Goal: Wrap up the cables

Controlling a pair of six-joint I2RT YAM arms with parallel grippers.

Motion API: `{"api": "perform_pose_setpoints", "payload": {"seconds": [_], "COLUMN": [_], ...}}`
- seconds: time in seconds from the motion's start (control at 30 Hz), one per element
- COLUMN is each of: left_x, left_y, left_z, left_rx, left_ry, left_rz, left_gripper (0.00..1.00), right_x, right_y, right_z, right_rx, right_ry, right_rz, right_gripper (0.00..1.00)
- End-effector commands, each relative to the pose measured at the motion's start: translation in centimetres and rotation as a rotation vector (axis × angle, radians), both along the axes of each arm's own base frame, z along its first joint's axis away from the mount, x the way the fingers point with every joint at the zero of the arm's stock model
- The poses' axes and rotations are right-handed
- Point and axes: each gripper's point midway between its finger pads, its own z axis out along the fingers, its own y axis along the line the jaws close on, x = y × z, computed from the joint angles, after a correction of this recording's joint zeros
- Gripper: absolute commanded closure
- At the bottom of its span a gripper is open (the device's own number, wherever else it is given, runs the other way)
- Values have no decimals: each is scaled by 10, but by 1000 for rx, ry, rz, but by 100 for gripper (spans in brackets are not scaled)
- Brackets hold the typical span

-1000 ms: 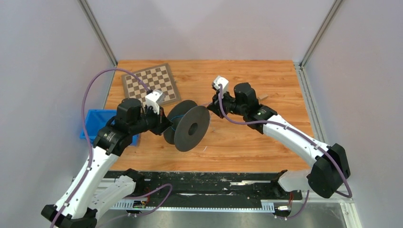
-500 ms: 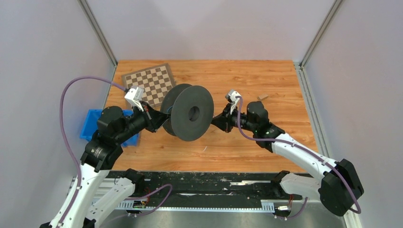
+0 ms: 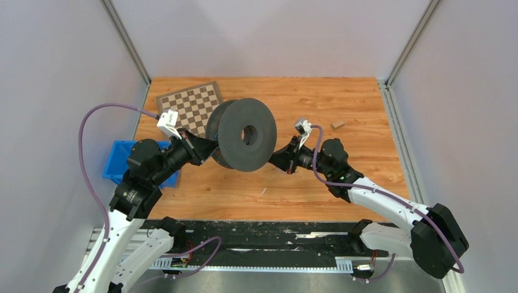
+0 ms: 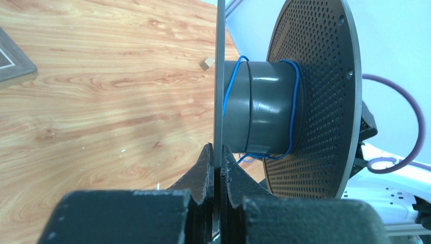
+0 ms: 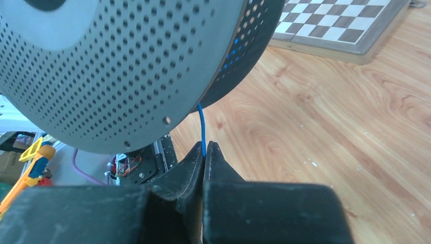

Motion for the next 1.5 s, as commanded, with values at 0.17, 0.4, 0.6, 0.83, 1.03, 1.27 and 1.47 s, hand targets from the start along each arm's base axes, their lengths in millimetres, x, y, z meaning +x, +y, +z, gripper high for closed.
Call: {"api": "perform_pose_setpoints", "payload": {"seconds": [0.17, 0.4, 0.6, 0.83, 1.03, 1.27, 1.47], "left_x": [3, 3, 4, 6, 6, 3, 8], "left_y": [1, 2, 4, 8, 5, 7, 17], "left_z": [48, 51, 52, 48, 48, 54, 54], "left_rx": [-136, -152, -161, -186, -226, -297, -368], "left_ry": [-134, -139, -143, -145, -144, -165, -176], "left_rz": [23, 30, 46, 75, 62, 69, 132], "left_gripper": [100, 100, 100, 100, 100, 100, 100], "right_x": [-7, -8, -7, -7, -15, -12, 10], "right_y": [8, 13, 13, 14, 25, 31, 30], "right_z": [5, 2, -6, -6, 6, 13, -5], "right_rx": [59, 61, 55, 139, 210, 293, 308], "right_ry": [14, 19, 41, 143, 164, 197, 335], "right_rz": [13, 17, -11, -60, -29, -137, -382], "right_gripper": [83, 93, 90, 83, 100, 100, 100]}}
